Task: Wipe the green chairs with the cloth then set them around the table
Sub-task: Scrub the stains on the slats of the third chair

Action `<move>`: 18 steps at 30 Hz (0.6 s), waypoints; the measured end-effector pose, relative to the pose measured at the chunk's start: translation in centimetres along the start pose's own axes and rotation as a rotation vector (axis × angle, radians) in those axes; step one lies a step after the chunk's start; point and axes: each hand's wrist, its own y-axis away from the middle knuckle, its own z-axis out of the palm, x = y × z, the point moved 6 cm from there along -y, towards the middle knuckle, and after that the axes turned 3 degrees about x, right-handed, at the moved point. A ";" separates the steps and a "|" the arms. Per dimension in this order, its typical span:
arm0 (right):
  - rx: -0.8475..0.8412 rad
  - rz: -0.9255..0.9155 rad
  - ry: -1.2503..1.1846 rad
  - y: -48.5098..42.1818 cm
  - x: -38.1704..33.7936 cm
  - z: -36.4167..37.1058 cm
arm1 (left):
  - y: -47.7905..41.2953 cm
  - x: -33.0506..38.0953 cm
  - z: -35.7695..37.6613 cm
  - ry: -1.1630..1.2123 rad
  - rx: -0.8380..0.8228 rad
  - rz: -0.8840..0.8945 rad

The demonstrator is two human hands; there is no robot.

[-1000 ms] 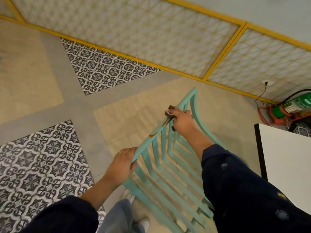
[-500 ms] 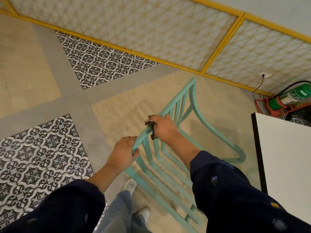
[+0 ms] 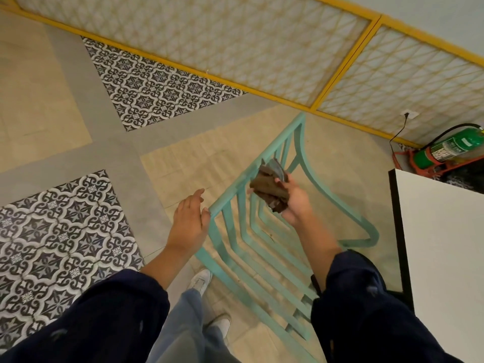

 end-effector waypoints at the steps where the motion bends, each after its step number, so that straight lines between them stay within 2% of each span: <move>1: 0.019 -0.052 -0.029 -0.5 -0.8 0.1 | 0.1 -0.1 0.0 0.004 0.002 -0.001; 3: 0.071 -0.143 -0.020 -2.0 -2.3 0.6 | 0.2 -0.2 0.0 0.005 -0.001 -0.005; 4: 0.111 -0.193 0.063 -3.2 -3.0 0.9 | 0.2 -0.3 0.0 0.000 -0.004 -0.005; 7: 0.220 -0.333 0.559 -5.9 -5.0 3.1 | 0.2 -0.1 0.1 -0.021 -0.006 -0.004; 9: 0.219 -0.404 0.879 -6.9 -5.4 4.6 | 0.1 0.0 0.0 -0.035 -0.006 -0.003; 11: 0.135 -0.430 1.138 -7.4 -4.6 5.6 | 0.1 -0.1 -0.1 -0.051 -0.004 -0.002; 13: -0.003 -0.393 1.278 -7.1 -3.0 6.1 | 0.0 0.2 -0.2 -0.078 -0.004 0.013; 18: -0.141 -0.421 1.726 -5.4 0.2 8.7 | 0.0 0.5 -0.3 -0.105 -0.016 0.017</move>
